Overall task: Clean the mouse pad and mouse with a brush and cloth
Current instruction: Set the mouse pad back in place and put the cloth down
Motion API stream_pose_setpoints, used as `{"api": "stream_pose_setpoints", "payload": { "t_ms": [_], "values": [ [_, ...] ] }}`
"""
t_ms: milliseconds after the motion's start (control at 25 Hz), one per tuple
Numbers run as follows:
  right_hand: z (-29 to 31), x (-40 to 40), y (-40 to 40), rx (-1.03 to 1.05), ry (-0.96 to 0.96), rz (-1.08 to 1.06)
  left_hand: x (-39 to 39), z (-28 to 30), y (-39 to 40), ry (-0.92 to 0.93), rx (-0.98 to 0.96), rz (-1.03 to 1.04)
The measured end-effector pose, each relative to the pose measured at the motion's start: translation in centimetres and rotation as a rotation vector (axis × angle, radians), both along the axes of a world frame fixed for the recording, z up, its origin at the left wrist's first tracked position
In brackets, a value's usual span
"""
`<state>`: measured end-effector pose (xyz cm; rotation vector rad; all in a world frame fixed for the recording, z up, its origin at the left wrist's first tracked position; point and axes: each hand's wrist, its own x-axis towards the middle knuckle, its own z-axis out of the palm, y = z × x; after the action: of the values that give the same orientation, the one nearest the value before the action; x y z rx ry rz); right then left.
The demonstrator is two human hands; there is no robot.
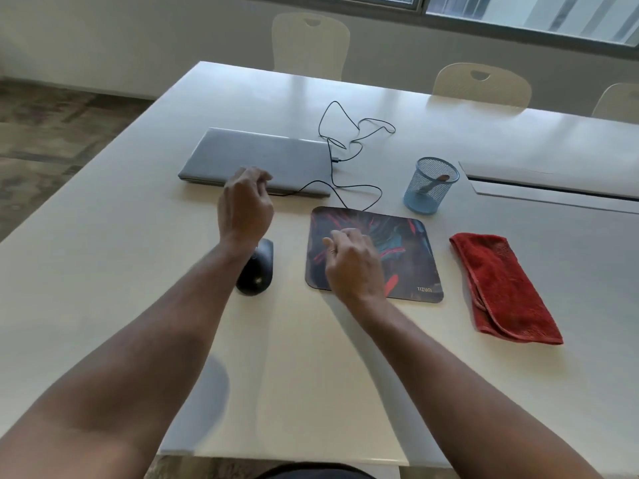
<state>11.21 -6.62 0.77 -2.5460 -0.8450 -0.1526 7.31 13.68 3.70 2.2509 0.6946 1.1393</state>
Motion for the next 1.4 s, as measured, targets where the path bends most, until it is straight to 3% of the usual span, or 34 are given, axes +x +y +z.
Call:
{"api": "stream_pose_setpoints", "payload": {
  "t_ms": [240,560,1000,1400],
  "values": [
    [-0.3,-6.7,4.3,0.068,0.096,0.237,-4.7,-2.8,3.1,0.110,-0.037,0.129],
    [-0.6,-9.1,7.3,0.029,0.198,0.231,-6.9,-4.4,3.9,0.150,-0.079,0.106],
    [0.6,-6.9,6.4,0.237,0.264,0.123,-5.2,-4.7,2.1,0.253,0.021,-0.001],
    [2.5,0.0,0.2,0.315,0.207,-0.140,0.6,-3.8,-6.9,0.394,0.096,-0.357]
  ]
}}
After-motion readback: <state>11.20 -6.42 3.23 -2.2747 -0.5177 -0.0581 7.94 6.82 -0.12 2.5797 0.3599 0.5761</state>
